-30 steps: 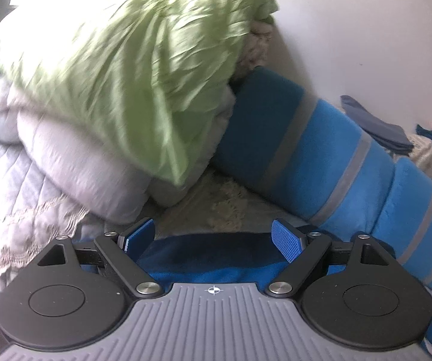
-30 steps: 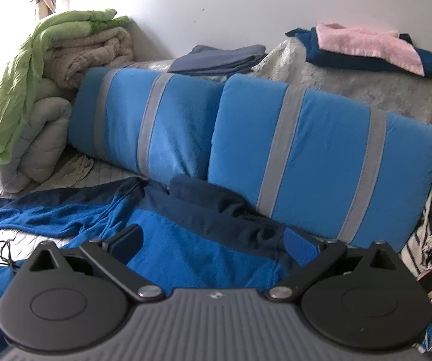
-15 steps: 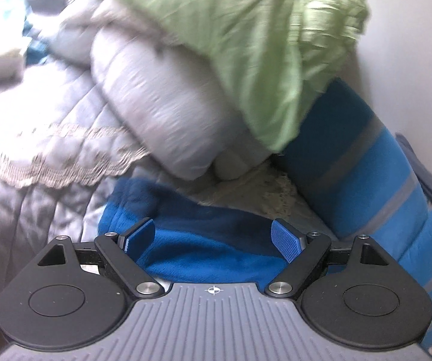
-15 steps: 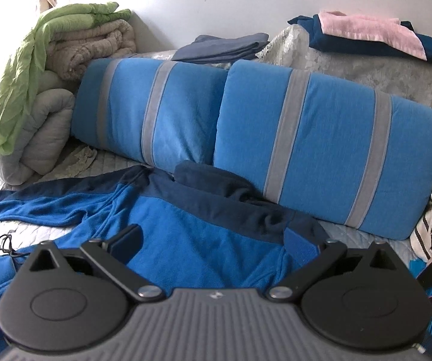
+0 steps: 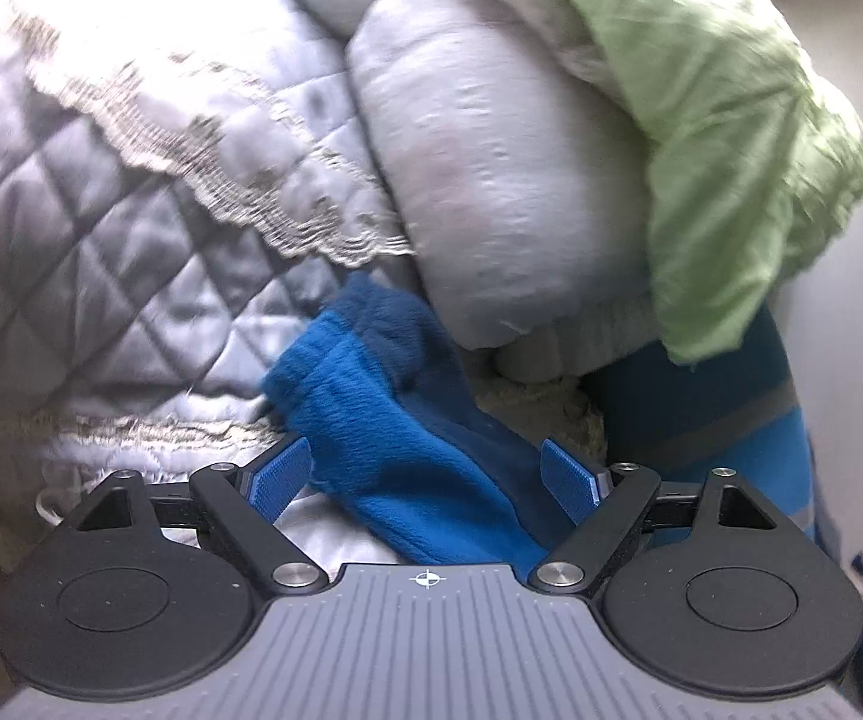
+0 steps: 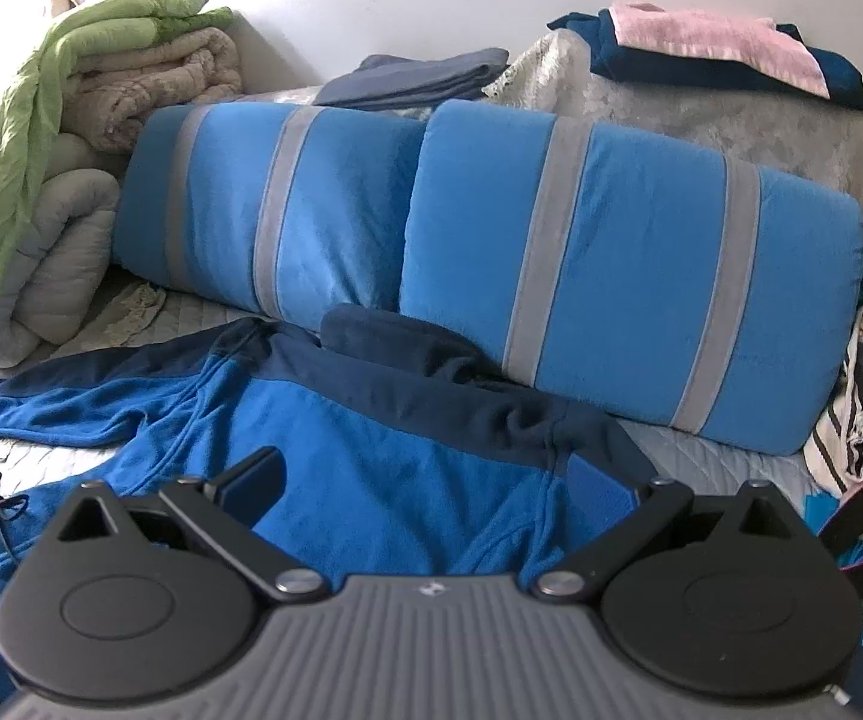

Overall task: Fold clothes
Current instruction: 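Lower the left tool onto the blue sleeve cuff and close on it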

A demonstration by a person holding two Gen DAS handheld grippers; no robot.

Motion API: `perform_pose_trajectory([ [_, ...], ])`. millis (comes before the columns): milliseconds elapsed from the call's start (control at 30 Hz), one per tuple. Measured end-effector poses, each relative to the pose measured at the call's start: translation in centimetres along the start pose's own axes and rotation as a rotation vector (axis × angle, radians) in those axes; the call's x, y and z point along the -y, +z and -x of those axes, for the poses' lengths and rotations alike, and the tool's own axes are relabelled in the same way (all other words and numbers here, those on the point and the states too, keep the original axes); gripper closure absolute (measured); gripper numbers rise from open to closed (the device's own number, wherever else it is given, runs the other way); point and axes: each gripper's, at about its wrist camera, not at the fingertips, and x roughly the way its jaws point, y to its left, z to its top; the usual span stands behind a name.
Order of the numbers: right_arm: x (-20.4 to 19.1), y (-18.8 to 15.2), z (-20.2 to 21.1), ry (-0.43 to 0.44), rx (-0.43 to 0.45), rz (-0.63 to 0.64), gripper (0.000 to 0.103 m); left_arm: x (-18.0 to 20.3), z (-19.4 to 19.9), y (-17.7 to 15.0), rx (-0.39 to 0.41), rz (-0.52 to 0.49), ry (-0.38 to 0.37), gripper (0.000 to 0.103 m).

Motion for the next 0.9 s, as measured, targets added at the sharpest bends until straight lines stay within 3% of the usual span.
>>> perform_pose_trajectory([
  [100,-0.1,-0.2,-0.2,-0.006,-0.009,0.004,0.000,-1.5,-0.2,-0.3,0.016,0.065,-0.011,0.033],
  [300,-0.2,-0.3,-0.5,-0.009,-0.021,0.011,0.000,-4.1,-0.4,-1.1,0.052,0.188,-0.007,0.039],
  [500,-0.5,-0.1,-0.9,-0.013,-0.030,0.013,0.000,-6.1,-1.5,-1.9,0.066,0.282,-0.034,0.063],
  [600,-0.8,-0.1,-1.0,-0.009,-0.032,0.025,0.000,-6.7,-2.1,-2.3,0.073,0.319,-0.039,0.064],
  [800,-1.3,-0.5,-1.6,-0.004,-0.051,0.030,0.000,-6.7,-3.0,-2.3,0.098,0.337,-0.034,0.065],
  [900,-1.4,-0.8,-2.1,0.001,-0.061,0.026,0.000,-6.4,-3.2,-1.9,0.094,0.328,-0.025,0.079],
])
